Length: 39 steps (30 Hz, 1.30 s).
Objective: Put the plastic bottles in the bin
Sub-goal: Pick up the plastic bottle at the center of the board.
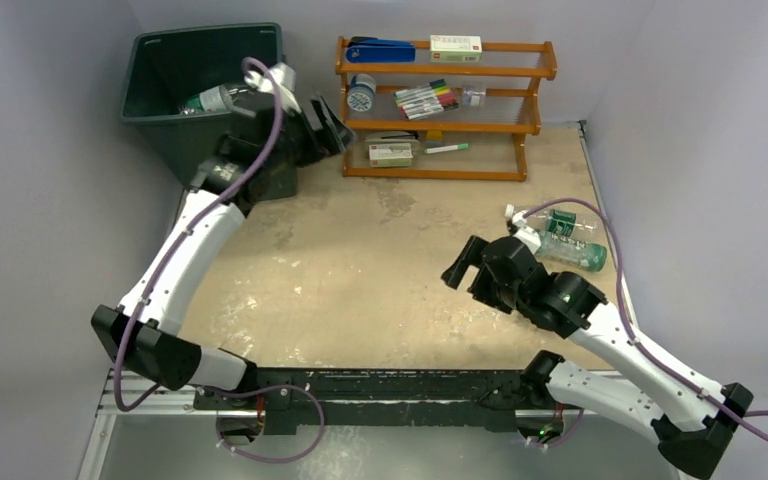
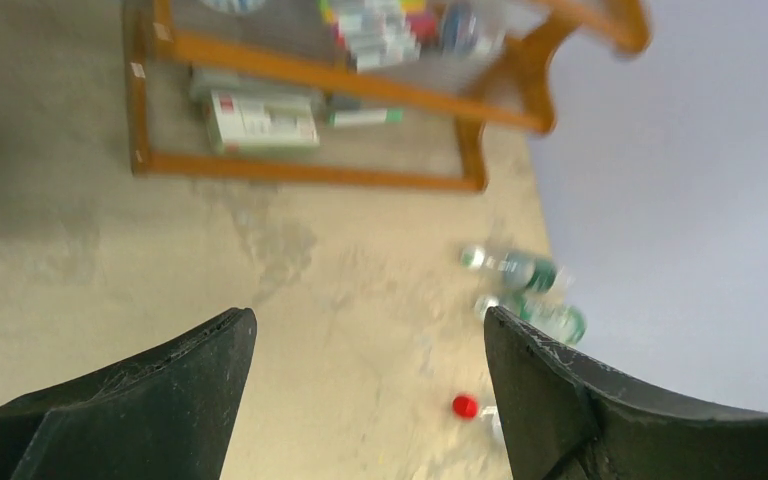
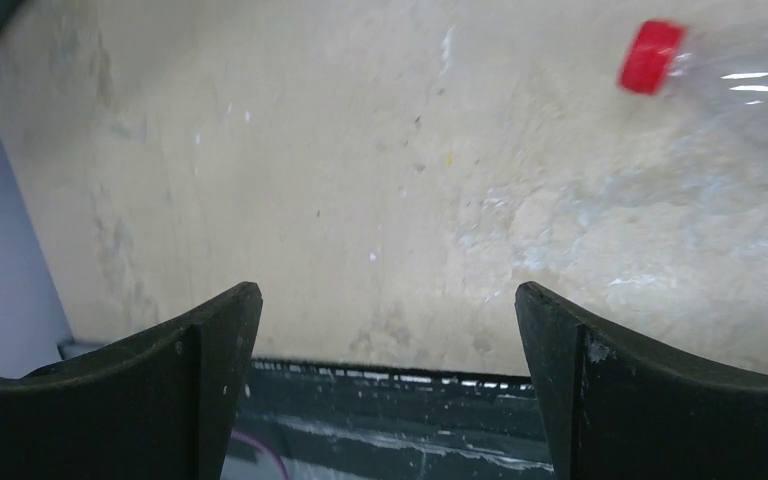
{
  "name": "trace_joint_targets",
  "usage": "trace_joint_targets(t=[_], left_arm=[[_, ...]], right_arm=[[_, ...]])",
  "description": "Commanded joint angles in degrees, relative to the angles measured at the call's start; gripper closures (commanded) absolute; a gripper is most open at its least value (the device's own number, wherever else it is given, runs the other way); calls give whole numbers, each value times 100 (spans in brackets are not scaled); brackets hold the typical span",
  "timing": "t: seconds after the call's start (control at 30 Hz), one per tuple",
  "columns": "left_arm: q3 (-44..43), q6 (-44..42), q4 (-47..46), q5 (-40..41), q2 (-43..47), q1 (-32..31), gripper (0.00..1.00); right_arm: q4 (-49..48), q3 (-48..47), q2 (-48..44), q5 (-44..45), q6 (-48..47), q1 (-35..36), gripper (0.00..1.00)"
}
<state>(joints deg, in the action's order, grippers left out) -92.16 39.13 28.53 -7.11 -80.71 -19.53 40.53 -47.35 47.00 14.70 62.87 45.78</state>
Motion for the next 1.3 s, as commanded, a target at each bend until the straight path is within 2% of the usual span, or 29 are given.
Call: trace_joint_targets(t=[0.0,0.2,0.37,0.43,0.73,1.0,1.27], left_arm=[[706,-284,-305,438,148,-686,16],[1437,-573,-340,563,184,-1392,16],[1869,-575,-442,473,283,-1655,16],[1974,-590,-464,466,330,-1753,16],[2351,-642,-441,375,591,-1953,16],[2522,-652,-405,233,769,-1962,16],[2532,-781,-213,220,878,-1967,17]], right_arm=[[1128,-694,140,1394,768,-298,0],[1607,-1131,706,1710,675,-1460,0],[2436,-1127,1674,1573,1588,-2392,0],[2476,-1037,1869,1473,1842,-2625,0],[2494,-407,1475,1413,3108,-3116,0],[2308,71,1699,1351,4018,-3389,0],[1723,307,1877,1383,4105,-3799,0]])
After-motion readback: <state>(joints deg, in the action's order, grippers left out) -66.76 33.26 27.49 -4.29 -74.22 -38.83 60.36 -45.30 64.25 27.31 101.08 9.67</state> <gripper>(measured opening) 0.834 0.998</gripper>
